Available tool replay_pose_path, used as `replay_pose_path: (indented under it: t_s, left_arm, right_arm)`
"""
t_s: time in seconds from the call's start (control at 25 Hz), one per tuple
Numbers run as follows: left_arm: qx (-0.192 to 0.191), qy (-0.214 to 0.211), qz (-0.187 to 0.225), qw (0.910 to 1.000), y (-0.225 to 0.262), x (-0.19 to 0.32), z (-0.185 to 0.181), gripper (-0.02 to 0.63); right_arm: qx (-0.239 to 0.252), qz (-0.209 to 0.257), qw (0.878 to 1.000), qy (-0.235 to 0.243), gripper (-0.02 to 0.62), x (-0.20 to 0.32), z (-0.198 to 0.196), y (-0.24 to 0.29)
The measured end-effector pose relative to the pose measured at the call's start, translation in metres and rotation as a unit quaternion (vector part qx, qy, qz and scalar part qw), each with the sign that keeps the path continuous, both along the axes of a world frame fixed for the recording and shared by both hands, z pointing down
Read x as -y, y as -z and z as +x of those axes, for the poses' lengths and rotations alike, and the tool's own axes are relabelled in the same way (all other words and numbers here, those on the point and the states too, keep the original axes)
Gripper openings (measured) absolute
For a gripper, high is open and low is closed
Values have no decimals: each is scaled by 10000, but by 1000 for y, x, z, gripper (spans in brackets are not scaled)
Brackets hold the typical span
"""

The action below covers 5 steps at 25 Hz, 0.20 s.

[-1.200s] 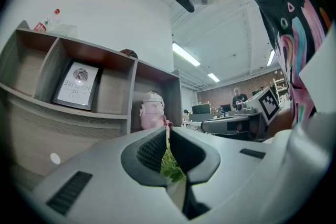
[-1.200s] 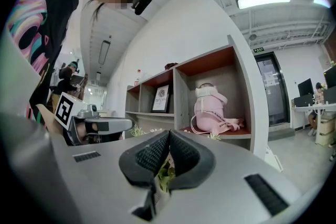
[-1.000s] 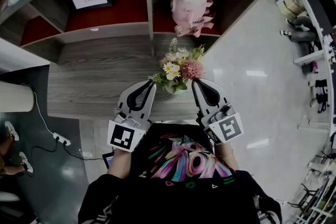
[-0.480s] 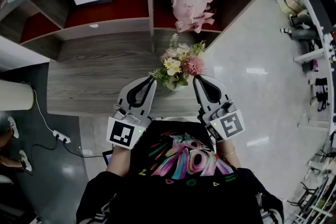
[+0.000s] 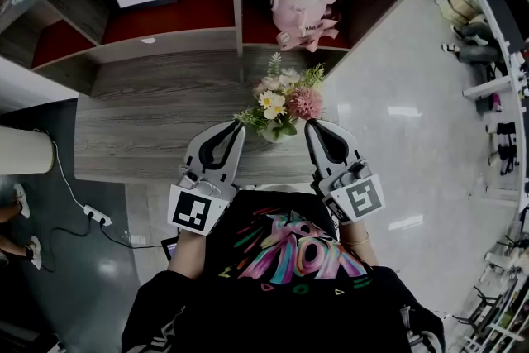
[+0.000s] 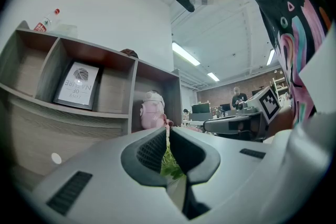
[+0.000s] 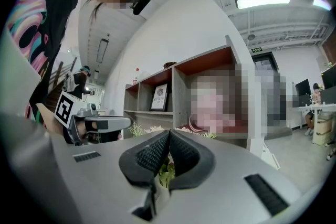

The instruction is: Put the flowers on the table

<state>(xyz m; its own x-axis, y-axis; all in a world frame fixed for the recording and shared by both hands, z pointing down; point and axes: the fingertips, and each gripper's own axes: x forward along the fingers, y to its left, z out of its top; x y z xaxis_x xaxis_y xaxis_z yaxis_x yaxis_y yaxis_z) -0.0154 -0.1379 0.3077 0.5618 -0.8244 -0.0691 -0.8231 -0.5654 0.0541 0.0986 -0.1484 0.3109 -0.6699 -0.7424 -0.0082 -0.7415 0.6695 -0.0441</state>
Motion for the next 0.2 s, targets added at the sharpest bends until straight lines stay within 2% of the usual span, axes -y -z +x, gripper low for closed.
replay_pose_path:
  t_s: [0.2]
  left_arm:
    - [-25, -23, -5, 10000, 0, 0, 0, 37]
  right_arm:
    - [137, 52, 9998, -107, 15, 0, 2, 8]
